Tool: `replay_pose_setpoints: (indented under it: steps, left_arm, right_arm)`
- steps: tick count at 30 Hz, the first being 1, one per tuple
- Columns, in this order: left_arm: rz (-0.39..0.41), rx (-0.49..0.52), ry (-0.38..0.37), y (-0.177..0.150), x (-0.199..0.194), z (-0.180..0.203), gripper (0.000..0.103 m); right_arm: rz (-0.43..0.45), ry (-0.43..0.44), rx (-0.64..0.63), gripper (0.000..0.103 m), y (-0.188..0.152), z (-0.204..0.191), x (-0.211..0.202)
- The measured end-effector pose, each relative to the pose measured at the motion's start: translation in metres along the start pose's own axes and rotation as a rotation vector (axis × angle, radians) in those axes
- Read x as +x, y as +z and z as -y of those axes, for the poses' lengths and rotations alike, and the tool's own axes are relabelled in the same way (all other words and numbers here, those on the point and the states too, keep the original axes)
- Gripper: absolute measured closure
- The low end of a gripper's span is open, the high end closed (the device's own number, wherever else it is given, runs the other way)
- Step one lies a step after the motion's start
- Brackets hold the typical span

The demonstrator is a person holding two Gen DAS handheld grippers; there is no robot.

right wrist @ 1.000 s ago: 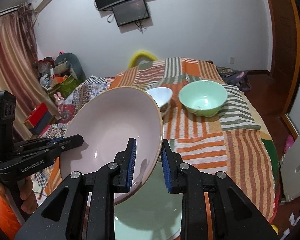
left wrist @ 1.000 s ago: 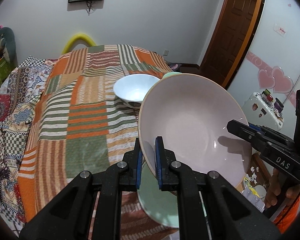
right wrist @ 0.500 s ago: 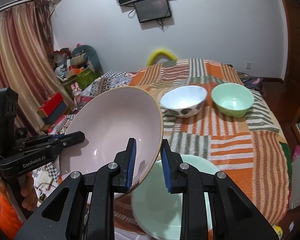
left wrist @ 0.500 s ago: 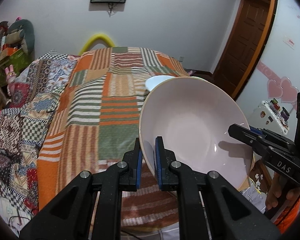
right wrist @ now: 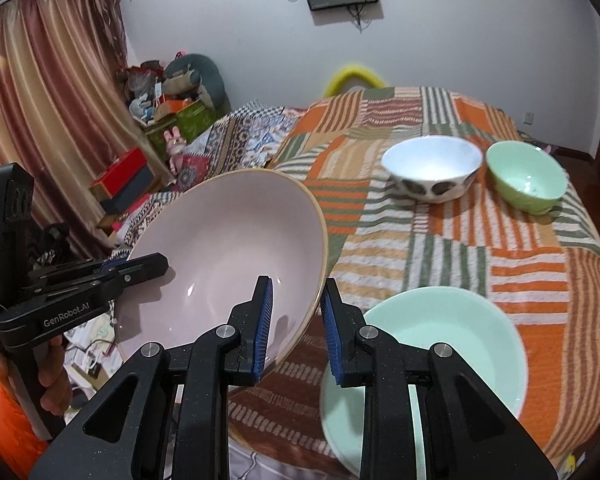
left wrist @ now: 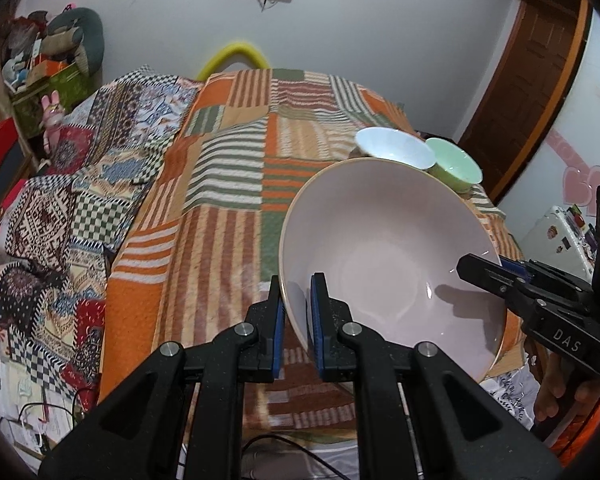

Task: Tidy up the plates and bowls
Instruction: 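Lift the pink bowl with both grippers and carry it over the plate stack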

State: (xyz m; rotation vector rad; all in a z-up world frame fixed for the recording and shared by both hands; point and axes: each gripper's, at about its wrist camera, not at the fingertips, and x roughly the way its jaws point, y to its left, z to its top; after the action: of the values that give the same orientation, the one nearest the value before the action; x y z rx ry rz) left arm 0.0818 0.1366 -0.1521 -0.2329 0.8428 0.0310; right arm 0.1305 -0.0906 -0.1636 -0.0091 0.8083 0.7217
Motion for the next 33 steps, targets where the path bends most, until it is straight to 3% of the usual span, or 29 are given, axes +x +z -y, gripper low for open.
replay_pose_setpoints:
  steps: [17,33]
  left_arm:
    - [-0.119,-0.041,0.025,-0.018,0.047,-0.025,0.092]
    - [-0.216,-0.071,0.052,-0.035,0.086,-0.037,0.092]
  right_arm:
    - [-0.147,-0.004,0.023,0.081,-0.019,-0.002,0.051]
    - [-0.215,-0.017,0.006,0.081,-0.029,0.002,0.077]
